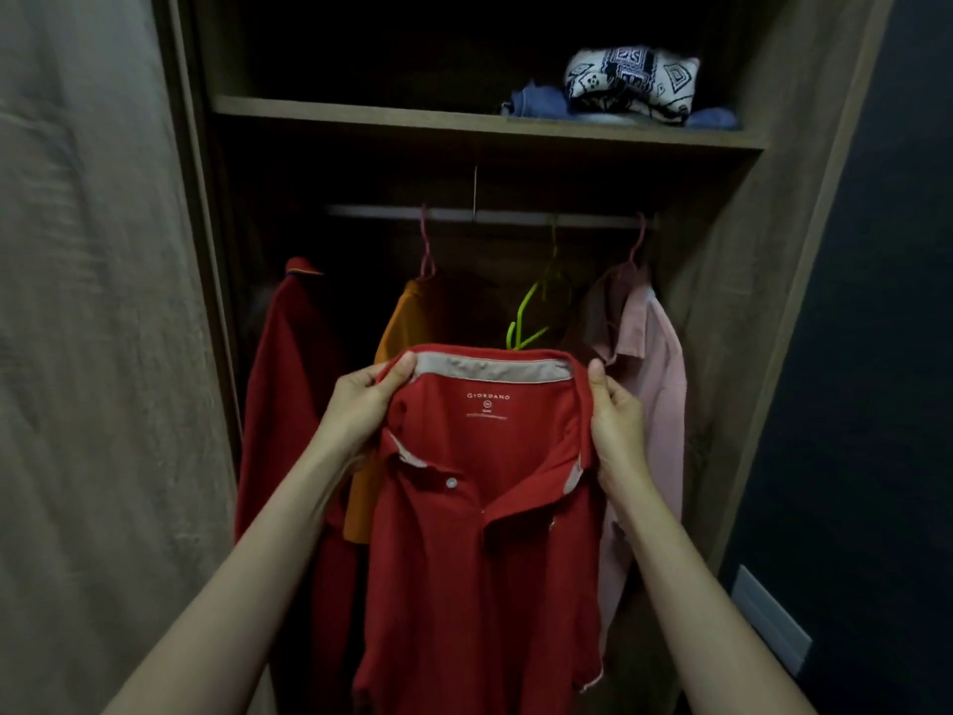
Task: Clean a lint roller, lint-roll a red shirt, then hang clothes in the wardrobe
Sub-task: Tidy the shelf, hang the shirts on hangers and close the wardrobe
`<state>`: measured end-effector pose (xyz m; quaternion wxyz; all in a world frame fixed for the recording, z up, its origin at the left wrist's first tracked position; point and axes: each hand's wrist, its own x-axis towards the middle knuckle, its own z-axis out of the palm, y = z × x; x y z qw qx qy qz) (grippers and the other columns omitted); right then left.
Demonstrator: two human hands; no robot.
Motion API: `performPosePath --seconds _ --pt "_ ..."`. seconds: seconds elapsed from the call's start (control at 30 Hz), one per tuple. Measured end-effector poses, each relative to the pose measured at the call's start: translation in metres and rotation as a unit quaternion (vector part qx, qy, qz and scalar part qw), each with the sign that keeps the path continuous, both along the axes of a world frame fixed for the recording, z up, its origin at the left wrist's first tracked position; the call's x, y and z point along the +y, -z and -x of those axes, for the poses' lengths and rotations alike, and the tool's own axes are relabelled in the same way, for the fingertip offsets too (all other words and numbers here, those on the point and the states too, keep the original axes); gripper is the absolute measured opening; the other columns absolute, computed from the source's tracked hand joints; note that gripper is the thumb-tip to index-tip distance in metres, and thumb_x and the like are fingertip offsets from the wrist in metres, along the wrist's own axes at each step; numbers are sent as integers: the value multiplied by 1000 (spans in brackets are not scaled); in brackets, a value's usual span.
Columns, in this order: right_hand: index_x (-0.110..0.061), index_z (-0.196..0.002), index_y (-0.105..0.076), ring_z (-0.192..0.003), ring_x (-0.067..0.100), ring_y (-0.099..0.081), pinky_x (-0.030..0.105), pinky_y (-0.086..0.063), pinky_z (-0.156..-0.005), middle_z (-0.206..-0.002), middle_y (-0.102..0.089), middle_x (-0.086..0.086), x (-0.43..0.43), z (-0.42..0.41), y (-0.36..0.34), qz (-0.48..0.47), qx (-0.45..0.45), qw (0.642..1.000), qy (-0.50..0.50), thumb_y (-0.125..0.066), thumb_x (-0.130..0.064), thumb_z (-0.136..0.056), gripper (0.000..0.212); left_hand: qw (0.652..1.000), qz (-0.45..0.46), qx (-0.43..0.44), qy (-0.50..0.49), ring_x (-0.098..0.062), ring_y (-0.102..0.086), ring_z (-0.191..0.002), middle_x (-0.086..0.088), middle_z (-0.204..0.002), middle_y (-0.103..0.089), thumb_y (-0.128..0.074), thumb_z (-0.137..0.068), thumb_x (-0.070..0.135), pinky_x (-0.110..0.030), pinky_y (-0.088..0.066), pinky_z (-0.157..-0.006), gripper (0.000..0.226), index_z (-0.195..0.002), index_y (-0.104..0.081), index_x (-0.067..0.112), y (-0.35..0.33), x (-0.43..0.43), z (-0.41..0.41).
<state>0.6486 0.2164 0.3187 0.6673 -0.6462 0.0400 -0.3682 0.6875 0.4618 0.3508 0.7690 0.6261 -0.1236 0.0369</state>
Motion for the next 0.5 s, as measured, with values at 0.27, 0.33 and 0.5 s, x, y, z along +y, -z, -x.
performPosePath --seconds 0.27,0.33,0.5 --pt "-8 -119 -60 -102 13 -59 30 -46 -91 -110 -63 4 11 -82 -46 -2 20 1000 -15 -43 -33 -99 36 999 36 30 24 -18 -68 -70 -9 -74 -73 -69 -86 26 -28 -56 -71 17 -85 -74 10 -15 -22 -17" --pt "-9 -122 -58 -107 16 -56 31 -44 -94 -111 -61 5 13 -107 -63 -45 23 998 -23 -46 -34 -98 36 999 24 24 30 -21 -66 -74 -13 -80 -72 -69 -86 27 -29 -55 -73 17 -80 -74 13 -17 -20 -20" --pt "-15 -76 -52 -66 13 -55 20 -42 -52 -73 -55 3 23 -158 -98 -162 67 983 -54 -54 -32 -95 25 1000 2 -5 19 -13 -67 -67 -6 -73 -73 -67 -88 26 -19 -55 -62 17 -87 -74 10 -24 -6 -28"
